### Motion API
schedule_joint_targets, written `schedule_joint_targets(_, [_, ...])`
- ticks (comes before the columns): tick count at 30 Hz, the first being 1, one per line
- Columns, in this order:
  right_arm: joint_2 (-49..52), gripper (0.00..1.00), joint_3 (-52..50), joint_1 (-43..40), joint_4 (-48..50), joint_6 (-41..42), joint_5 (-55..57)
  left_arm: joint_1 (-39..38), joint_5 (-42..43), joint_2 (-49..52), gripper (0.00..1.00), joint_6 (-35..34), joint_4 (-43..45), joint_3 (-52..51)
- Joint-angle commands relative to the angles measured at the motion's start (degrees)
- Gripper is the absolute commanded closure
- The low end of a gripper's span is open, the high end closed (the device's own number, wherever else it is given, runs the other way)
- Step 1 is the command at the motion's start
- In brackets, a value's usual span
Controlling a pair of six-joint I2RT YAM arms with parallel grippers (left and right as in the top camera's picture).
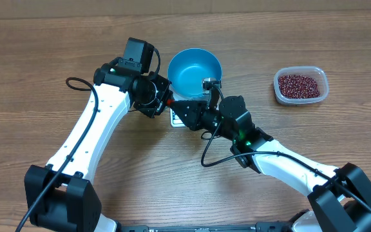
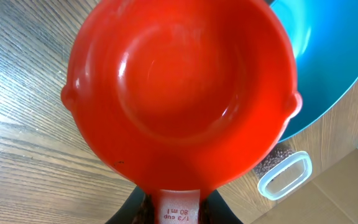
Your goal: Scoop item into bowl and weigh 150g on scale
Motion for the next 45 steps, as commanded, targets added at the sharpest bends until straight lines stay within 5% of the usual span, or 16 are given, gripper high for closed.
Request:
schedule_joint_targets(1, [0.1,0.83,1.8,0.3,0.0,-0.1,-0.3,-0.4,-0.8,-1.7,0.96,-1.0,0.0,1.2])
schedule_joint_targets(5, [0.1,0.96,1.8,0.3,-0.4,-0.1,-0.3,-0.4,-0.8,-1.7,0.96,-1.0,0.1,1.2])
schedule_joint_targets(19, [-3.8,0.96,1.8,-0.7,-2.8,-3.6,-0.7,-0.3,1.1,-3.5,0.90,20.5,-0.6,8.6])
schedule_joint_targets(23, [-7.2,0.96,1.8,-2.4,-7.9,-3.9,-0.8,-0.3,-2.8,-6.6,0.66,26.3,-3.0,11.9])
schedule_joint_targets(27, [-12.5,0.96,1.8,-5.0,-15.1,-9.4,-0.9,-0.3,-6.0,-11.1,0.15,31.8,-5.7,13.0])
schedule_joint_targets(29, [-15.3,0.96,1.8,-6.0,-18.5,-11.5,-0.9,-0.3,-7.4,-13.0,0.03,34.5,-7.0,13.0])
schedule_joint_targets(37, [-27.5,0.96,1.8,-10.0,-32.3,-17.6,1.7,-0.4,-8.5,-17.1,0.00,48.1,-13.6,13.0])
schedule_joint_targets(45, [-39.6,0.96,1.8,-12.2,-45.6,-21.6,8.2,-2.6,-12.7,-17.0,0.00,50.7,-16.3,11.5])
